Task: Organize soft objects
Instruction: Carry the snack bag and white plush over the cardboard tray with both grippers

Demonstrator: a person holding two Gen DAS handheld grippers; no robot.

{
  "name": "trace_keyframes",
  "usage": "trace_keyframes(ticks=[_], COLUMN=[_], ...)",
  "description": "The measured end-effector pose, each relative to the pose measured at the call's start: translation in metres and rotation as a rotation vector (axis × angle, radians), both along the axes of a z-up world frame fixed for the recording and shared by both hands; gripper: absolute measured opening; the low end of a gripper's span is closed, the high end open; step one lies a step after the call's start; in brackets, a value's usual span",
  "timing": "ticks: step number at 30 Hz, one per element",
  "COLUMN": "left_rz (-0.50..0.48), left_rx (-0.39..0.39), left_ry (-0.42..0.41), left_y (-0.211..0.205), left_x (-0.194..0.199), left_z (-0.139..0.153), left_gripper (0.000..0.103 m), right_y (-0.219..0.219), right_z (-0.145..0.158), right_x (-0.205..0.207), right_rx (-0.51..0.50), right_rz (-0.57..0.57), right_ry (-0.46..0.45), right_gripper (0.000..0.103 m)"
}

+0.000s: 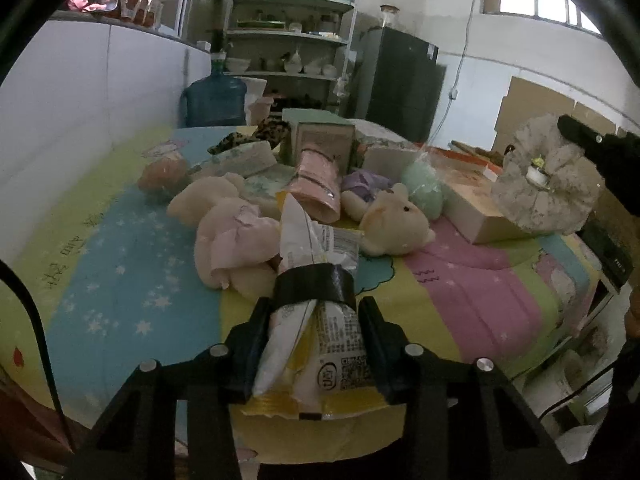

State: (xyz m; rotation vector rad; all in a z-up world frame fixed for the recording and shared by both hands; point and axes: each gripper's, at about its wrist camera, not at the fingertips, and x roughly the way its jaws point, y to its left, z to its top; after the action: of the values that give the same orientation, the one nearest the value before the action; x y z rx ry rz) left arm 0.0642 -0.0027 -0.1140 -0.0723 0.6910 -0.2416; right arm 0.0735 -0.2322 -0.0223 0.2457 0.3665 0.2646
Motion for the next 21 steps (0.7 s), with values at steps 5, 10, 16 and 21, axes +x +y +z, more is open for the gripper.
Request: trace_keyframes(ticks=[5, 10, 16, 21], left_rz=[-0.027, -0.049, -0.102, -0.139], left_rx=[-0.013, -0.015, -0.046, -0.098], left_ry=[-0.023, -0.074, -0.129, -0.16], left_y=[-0.001, -0.006, -0.029, -0.054], left_x=[-0.01, -0.014, -0.001, 0.018], left_z=[0.007, 0.026, 0.059, 0.082], left_gripper=[0.043, 0.043, 0.043, 0.043], right_y=[-0.006, -0.013, -0.031, -0.051], right_z=[0.001, 0.007, 0.017, 0.029], right_x=[-0.006, -0.01, -0.006, 0.004], right_rx=[0.009, 0.003, -0.019, -0.056], right_rz=[-0.015, -0.03, -0.063, -0.121], right_ry=[-0.008, -0.027, -0.06, -0.083], right_gripper=[0.007, 0.007, 0.007, 0.007])
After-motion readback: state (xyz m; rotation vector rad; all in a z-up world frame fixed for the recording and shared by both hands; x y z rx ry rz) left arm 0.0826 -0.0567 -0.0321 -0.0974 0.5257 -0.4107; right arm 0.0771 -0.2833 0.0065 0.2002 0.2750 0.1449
